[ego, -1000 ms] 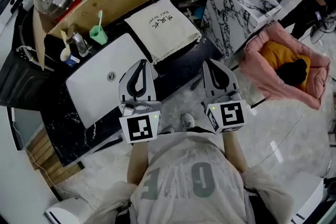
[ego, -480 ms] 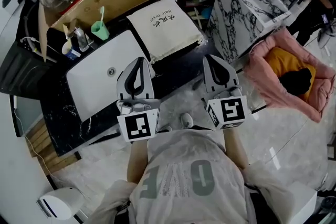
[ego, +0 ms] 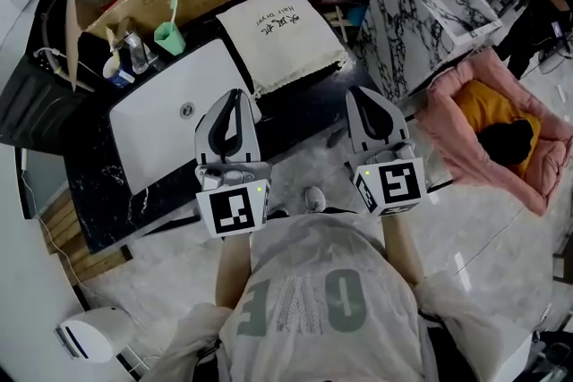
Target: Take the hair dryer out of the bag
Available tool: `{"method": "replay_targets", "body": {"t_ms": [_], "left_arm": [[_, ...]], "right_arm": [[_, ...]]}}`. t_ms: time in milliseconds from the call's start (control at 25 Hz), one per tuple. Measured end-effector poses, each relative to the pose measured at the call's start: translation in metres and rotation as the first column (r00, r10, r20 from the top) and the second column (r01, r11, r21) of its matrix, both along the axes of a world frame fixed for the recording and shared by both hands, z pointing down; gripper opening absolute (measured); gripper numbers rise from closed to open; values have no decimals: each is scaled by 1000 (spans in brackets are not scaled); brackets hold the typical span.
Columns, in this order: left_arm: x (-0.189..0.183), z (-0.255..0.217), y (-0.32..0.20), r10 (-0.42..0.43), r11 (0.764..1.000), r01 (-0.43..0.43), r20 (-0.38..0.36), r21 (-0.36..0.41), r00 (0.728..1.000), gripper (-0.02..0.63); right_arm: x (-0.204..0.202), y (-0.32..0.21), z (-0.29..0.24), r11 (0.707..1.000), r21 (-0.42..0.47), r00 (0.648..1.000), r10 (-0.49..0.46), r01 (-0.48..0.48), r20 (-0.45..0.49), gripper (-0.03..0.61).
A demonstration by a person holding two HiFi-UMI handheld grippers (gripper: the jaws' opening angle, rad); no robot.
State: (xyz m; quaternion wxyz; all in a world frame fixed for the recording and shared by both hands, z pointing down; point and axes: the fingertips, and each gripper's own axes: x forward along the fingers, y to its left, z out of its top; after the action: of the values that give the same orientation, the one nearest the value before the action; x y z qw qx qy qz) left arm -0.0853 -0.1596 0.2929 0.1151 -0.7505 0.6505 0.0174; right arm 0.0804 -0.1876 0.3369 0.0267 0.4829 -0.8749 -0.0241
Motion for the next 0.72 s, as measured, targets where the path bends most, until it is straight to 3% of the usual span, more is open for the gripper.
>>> {"method": "replay_targets", "body": {"t_ms": [200, 280, 320, 360, 400, 440, 520, 720], "left_arm": [[4, 0, -1, 16, 1000, -16, 4, 0, 1000, 32], [6, 0, -2, 28, 1000, -28, 3, -3, 1000, 95], [7, 1, -3, 36, 999, -36, 2, -7, 999, 142], [9, 2, -5, 45, 999, -44, 3, -13, 999, 182], [11, 4, -7, 55, 998, -55, 8, -23, 998, 235], [12, 8, -9, 66, 997, -65, 15, -38, 998, 286], [14, 18, -14, 78, 994, -76, 28, -75, 997, 329], [14, 23, -17, 80, 993, -76, 43, -91, 996, 347]], "right_arm": [[-7, 1, -2, 997, 9, 997, -72, 72, -8, 34], [-8, 0, -2, 996, 4, 996, -90, 90, 0, 41], [-9, -1, -1, 995, -2, 995, -97, 97, 2, 88], [-9, -3, 0, 995, -9, 995, -100, 101, 4, 190], [-8, -5, 0, 995, -12, 995, -98, 98, 7, 250], [-6, -7, 1, 996, -11, 996, -88, 88, 11, 276], [-1, -11, 1, 998, -11, 998, -62, 62, 27, 300], [8, -18, 7, 998, -31, 996, -57, 59, 67, 308]]}}
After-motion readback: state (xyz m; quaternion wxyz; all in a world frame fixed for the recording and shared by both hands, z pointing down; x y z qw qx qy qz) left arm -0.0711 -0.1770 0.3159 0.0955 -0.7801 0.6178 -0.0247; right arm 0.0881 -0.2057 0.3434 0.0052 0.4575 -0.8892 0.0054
